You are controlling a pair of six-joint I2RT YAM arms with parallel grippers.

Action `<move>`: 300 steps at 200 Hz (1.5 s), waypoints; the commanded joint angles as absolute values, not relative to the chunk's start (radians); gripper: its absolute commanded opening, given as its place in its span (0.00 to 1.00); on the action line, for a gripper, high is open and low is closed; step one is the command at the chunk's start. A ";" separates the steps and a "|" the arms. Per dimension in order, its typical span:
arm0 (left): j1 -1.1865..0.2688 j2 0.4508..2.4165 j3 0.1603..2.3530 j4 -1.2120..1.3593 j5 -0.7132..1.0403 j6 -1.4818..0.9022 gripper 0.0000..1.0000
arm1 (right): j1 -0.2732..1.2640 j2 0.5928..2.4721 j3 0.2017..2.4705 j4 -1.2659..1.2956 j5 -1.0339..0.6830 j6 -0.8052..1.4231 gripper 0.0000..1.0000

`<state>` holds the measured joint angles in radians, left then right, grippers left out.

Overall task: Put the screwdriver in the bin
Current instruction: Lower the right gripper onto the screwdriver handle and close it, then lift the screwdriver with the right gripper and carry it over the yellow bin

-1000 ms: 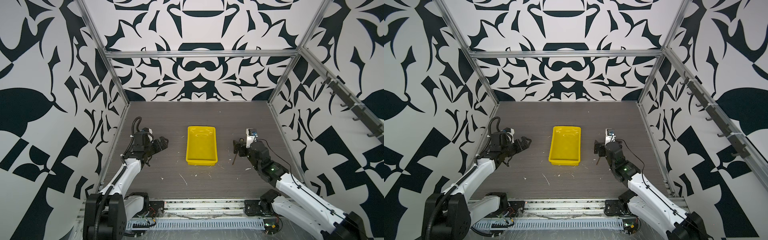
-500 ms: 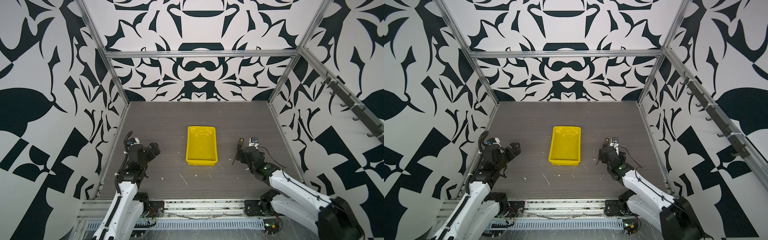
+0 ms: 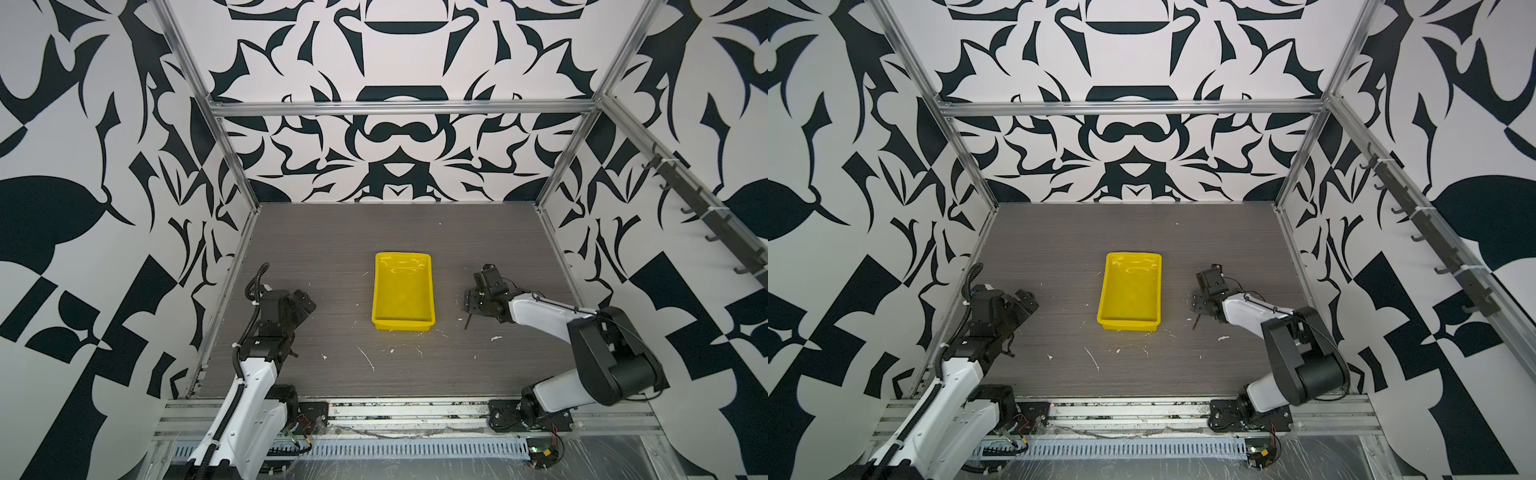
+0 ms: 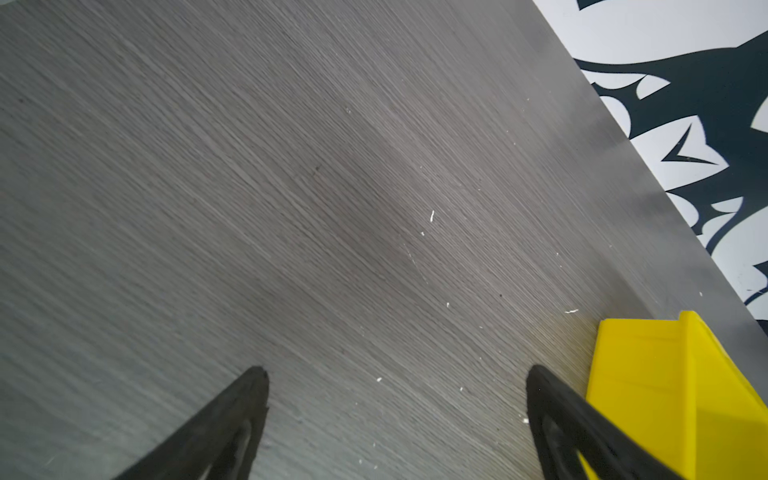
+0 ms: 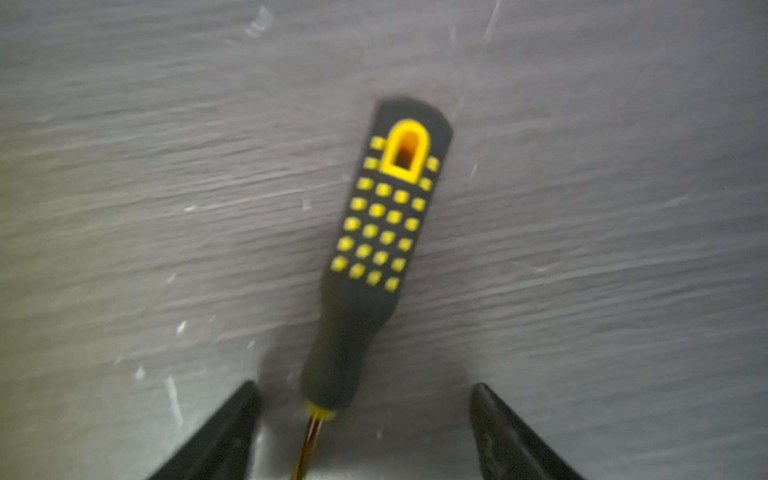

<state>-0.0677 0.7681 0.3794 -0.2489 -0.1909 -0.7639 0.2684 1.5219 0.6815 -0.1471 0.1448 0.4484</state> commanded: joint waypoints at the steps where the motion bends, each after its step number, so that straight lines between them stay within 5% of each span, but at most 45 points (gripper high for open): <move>1: -0.064 0.762 0.404 -0.273 -0.195 -0.783 0.99 | 0.229 1.574 0.721 -0.207 0.029 0.464 0.65; 31: -0.064 0.727 0.383 -0.265 -0.198 -0.790 0.99 | 0.228 1.581 0.723 -0.207 0.034 0.464 0.58; 47: -0.064 0.719 0.372 -0.250 -0.219 -0.802 0.99 | 0.229 1.587 0.728 -0.211 0.034 0.464 0.48; 65: -0.065 0.730 0.375 -0.253 -0.221 -0.809 0.99 | 0.228 1.595 0.734 -0.218 0.032 0.464 0.26; 94: -0.064 0.773 0.392 -0.265 -0.208 -0.822 1.00 | 0.228 1.597 0.736 -0.227 0.043 0.464 0.12; 236: -0.064 0.732 0.373 -0.255 -0.193 -0.816 0.99 | 0.243 1.461 0.660 -0.225 0.181 0.521 0.00; 300: -0.064 0.856 0.420 -0.255 -0.142 -0.793 0.99 | 0.442 1.248 0.768 -0.484 0.377 0.659 0.00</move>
